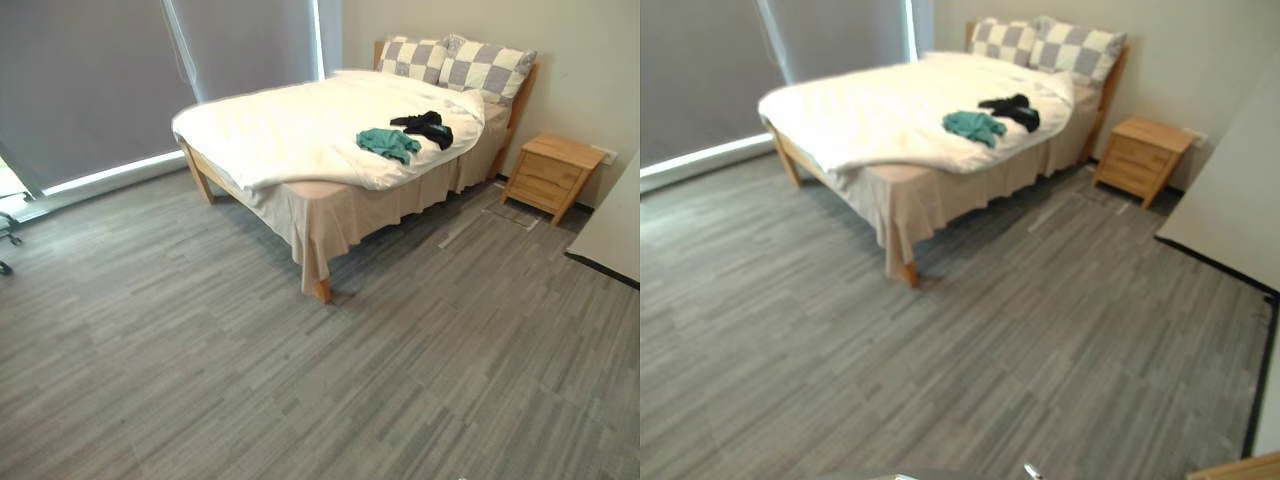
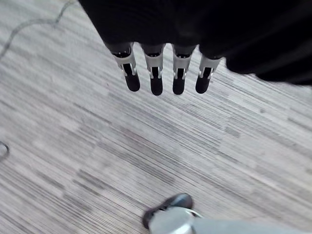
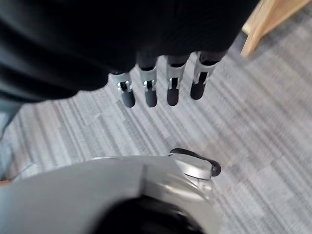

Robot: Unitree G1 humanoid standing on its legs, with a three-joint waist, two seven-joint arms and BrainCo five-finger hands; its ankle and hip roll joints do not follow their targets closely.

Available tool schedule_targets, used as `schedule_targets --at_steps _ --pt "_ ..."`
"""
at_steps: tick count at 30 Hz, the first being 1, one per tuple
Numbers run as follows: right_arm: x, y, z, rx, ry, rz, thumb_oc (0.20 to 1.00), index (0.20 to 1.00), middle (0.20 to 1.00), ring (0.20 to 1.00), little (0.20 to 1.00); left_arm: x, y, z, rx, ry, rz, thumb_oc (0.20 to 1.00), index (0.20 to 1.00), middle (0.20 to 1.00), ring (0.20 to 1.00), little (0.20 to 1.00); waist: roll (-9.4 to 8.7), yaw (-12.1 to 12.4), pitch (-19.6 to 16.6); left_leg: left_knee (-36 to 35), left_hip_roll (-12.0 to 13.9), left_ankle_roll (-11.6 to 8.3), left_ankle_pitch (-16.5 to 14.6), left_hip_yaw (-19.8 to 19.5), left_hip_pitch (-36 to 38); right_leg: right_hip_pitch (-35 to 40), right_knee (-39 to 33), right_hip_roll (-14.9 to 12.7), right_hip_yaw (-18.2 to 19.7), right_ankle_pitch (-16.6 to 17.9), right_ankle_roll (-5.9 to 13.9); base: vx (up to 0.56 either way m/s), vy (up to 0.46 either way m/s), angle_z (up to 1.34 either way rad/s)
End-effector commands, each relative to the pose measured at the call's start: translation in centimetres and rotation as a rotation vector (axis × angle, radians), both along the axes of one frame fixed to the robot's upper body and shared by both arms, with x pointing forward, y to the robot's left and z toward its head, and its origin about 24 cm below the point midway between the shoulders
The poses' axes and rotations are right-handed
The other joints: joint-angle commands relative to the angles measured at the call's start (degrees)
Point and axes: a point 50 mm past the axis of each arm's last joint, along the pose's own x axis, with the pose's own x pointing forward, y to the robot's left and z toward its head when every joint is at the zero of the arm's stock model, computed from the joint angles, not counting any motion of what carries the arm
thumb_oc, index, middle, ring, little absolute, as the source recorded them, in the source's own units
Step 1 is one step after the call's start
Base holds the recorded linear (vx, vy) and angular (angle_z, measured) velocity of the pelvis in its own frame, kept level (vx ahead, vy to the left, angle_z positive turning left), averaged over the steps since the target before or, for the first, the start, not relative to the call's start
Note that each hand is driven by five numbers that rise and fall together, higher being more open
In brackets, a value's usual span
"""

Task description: Tidy up the quilt and then pick up the clothes from the bed and put them into the laundry hamper.

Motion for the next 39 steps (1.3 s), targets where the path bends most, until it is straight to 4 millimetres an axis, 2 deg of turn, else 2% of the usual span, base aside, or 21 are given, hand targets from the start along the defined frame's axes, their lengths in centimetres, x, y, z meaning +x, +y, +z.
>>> schedule_targets --at_steps 1,5,9,10,11,12,13,16,17,20,25,27,28,29,30,31,33,34,35,36,39 --pt "9.0 3.9 2.2 0.111 -0.292 0.055 1.0 1.0 1.0 1.0 1.0 7.4 -0.7 0.6 0.011 -0.182 -0.131 1.0 1.0 1.0 1.0 1.0 -3.77 -1.8 7.7 -6.3 1.1 -3.79 -3.4 -4.5 7.7 8.8 -13.4 -3.7 -0.8 6.0 7.02 0.02 0.013 0.15" --pt "10.2 3.6 2.6 0.098 -0.325 0.033 1.0 1.0 1.0 1.0 1.0 8.6 -1.4 0.7 0.018 -0.189 -0.238 1.0 1.0 1.0 1.0 1.0 -3.71 -2.1 7.9 -5.6 0.9 -3.49 -4.1 -4.9 7.8 8.5 -11.7 -3.7 -0.8 5.2 7.19 0.03 0.042 0.08" --pt "11.4 4.0 3.1 0.114 -0.356 0.013 1.0 1.0 1.0 1.0 1.0 9.7 -1.4 1.0 0.016 -0.204 -0.278 1.0 1.0 1.0 1.0 1.0 -3.88 -2.3 9.5 -4.6 1.1 -2.81 -4.5 -4.6 7.2 3.3 -2.0 -2.9 -0.8 4.2 8.31 -0.02 0.021 0.0" --pt "11.9 4.2 3.3 0.124 -0.368 0.003 1.0 1.0 1.0 1.0 1.0 10.1 -1.2 1.1 0.025 -0.207 -0.29 1.0 1.0 1.0 1.0 1.0 -3.89 -2.7 10.1 -4.7 1.3 -2.65 -4.9 -4.4 7.7 1.3 1.3 -3.0 -1.2 5.1 9.7 0.03 0.016 -0.1" --pt "12.1 4.2 3.4 0.125 -0.369 -0.013 1.0 1.0 1.0 1.0 1.0 10.3 -1.0 1.2 0.03 -0.209 -0.288 1.0 1.0 1.0 1.0 1.0 -3.7 -2.7 10.9 -5.1 1.6 -2.39 -5.5 -3.6 9.3 -1.7 7.9 -4.4 -4.0 9.2 12.27 0.05 0.01 -0.09" --pt "12.1 4.2 3.4 0.125 -0.369 -0.013 1.0 1.0 1.0 1.0 1.0 10.3 -1.0 1.2 0.03 -0.209 -0.288 1.0 1.0 1.0 1.0 1.0 -3.74 -2.7 11.0 -5.2 1.6 -2.39 -5.5 -3.6 9.4 -1.9 8.2 -4.5 -4.0 9.1 12.27 0.21 -0.01 -0.3" --pt "12.4 4.4 3.6 0.147 -0.389 -0.052 1.0 1.0 1.0 1.0 1.0 10.7 -0.8 1.3 0.04 -0.213 -0.294 1.0 1.0 1.0 1.0 1.0 -3.28 -3.1 11.3 -6.3 2.7 -2.71 -6.2 -3.2 11.8 -5.4 11.9 -6.2 -7.4 11.9 12.28 0.28 -0.021 -0.29" --pt "12.4 4.4 3.6 0.152 -0.395 -0.066 1.0 1.0 1.0 1.0 1.0 10.7 -0.7 1.4 0.043 -0.214 -0.314 1.0 1.0 1.0 1.0 1.0 -3.44 -4.1 11.7 -7.9 3.0 -2.99 -7.2 -4.0 14.0 -7.3 8.2 -6.8 -9.0 10.3 11.5 0.35 -0.078 -0.13" --pt "12.1 4.1 3.5 0.148 -0.392 -0.074 1.0 1.0 1.0 1.0 1.0 11.1 -0.8 1.5 0.049 -0.219 -0.365 1.0 1.0 1.0 1.0 1.0 -4.17 -5.7 12.2 -8.6 2.9 -3.95 -8.5 -5.3 15.5 -8.7 -2.1 -7.1 -7.7 10.3 10.48 0.28 -0.102 0.09" --pt "11.9 4.1 3.5 0.15 -0.393 -0.081 1.0 1.0 1.0 1.0 1.0 11.1 -0.3 1.6 0.074 -0.203 -0.396 1.0 1.0 1.0 1.0 1.0 -3.46 -7.6 12.8 -8.6 5.4 -5.84 -10.7 -6.0 17.8 -11.5 -12.2 -8.6 -6.5 13.8 11.48 0.49 -0.202 0.15" --pt "10.8 4.0 3.2 0.167 -0.37 -0.053 1.0 1.0 1.0 1.0 1.0 9.5 0.9 1.5 0.104 -0.163 -0.339 1.0 1.0 1.0 1.0 1.0 -3.53 -8.5 11.1 -7.9 7.2 -7.38 -14.9 -6.6 22.5 -10.9 -13.2 -8.1 -6.7 15.7 10.9 0.44 -0.173 0.22" --pt "10.6 3.6 3.2 0.153 -0.364 -0.031 1.0 1.0 1.0 1.0 1.0 9.2 1.1 1.5 0.109 -0.163 -0.315 1.0 1.0 1.0 1.0 1.0 -2.71 -8.9 10.6 -4.2 8.7 -8.34 -13.0 -7.4 22.1 -10.4 -12.4 -6.9 -6.6 15.7 10.1 0.34 -0.152 0.17" --pt "10.4 3.1 3.1 0.118 -0.341 0.034 1.0 1.0 1.0 1.0 1.0 9.6 1.4 1.7 0.112 -0.186 -0.272 1.0 1.0 1.0 1.0 1.0 -1.77 -7.5 10.9 7.8 9.7 -10.4 -4.2 -7.9 17.0 -7.1 -12.6 -4.4 -7.7 14.5 7.63 0.37 -0.27 0.2" --pt "10.8 2.6 3.3 0.086 -0.351 0.09 1.0 1.0 1.0 1.0 1.0 10.5 1.8 2.1 0.119 -0.218 -0.259 1.0 1.0 1.0 1.0 1.0 -2.42 -6.3 11.4 17.8 8.9 -11.25 1.9 -9.9 12.7 -4.0 -13.3 -3.8 -8.2 13.5 5.83 0.41 -0.362 0.18" --pt "11.2 2.4 3.5 0.077 -0.36 0.093 1.0 1.0 1.0 1.0 1.0 11.5 1.8 2.4 0.122 -0.262 -0.251 1.0 1.0 1.0 1.0 1.0 -4.16 -5.7 12.4 25.8 7.1 -10.87 4.1 -10.3 7.6 -2.4 -13.6 -4.7 -8.7 13.0 5.01 0.32 -0.338 -0.12" --pt "12.1 2.0 3.9 0.057 -0.382 0.097 1.0 1.0 1.0 1.0 1.0 12.6 1.8 2.8 0.133 -0.302 -0.246 1.0 1.0 1.0 1.0 1.0 -5.36 -3.9 13.9 32.5 6.5 -9.96 3.2 -9.4 4.0 0.4 -14.2 -4.5 -8.6 11.7 3.65 0.26 -0.287 -0.29" --pt "13.9 1.2 4.7 0.021 -0.42 0.085 1.0 1.0 1.0 1.0 1.0 14.7 1.6 3.6 0.14 -0.374 -0.243 1.0 1.0 1.0 1.0 1.0 -7.75 -1.5 15.7 37.7 5.4 -8.42 -0.3 -7.1 -3.7 4.0 -14.8 -5.0 -7.8 9.4 3.27 0.44 -0.197 -0.25" --pt "15.0 0.3 5.3 -0.015 -0.439 0.071 1.0 1.0 1.0 1.0 1.0 15.9 1.4 4.1 0.132 -0.422 -0.235 1.0 1.0 1.0 1.0 1.0 -7.51 1.1 16.5 32.4 5.2 -8.11 -2.5 -3.5 -8.9 7.3 -15.3 -4.2 -7.7 6.8 3.45 0.43 -0.063 -0.07" --pt "15.0 0.3 5.3 -0.015 -0.439 0.071 1.0 1.0 1.0 1.0 1.0 15.9 1.4 4.1 0.132 -0.422 -0.235 1.0 1.0 1.0 1.0 1.0 -7.75 1.0 16.4 32.0 4.9 -8.05 -2.1 -3.5 -8.9 7.1 -15.3 -4.5 -7.7 6.9 3.49 0.5 0.026 -0.05" --pt "15.3 -0.2 5.5 -0.035 -0.445 0.061 1.0 1.0 1.0 1.0 1.0 16.6 0.8 4.3 0.121 -0.449 -0.251 1.0 1.0 1.0 1.0 1.0 -7.4 2.2 16.2 25.4 4.2 -7.41 -2.6 -1.4 -10.7 8.5 -15.7 -4.1 -7.3 5.6 3.8 0.34 0.07 -0.09" --pt "15.6 -1.6 5.7 -0.076 -0.445 0.025 1.0 1.0 1.0 1.0 1.0 16.9 0.2 4.3 0.102 -0.461 -0.279 1.0 1.0 1.0 1.0 1.0 -6.24 4.0 14.5 7.1 3.5 -6.37 1.9 3.3 -11.1 11.9 -15.9 -2.3 -7.9 2.4 4.53 0.55 0.101 -0.06"
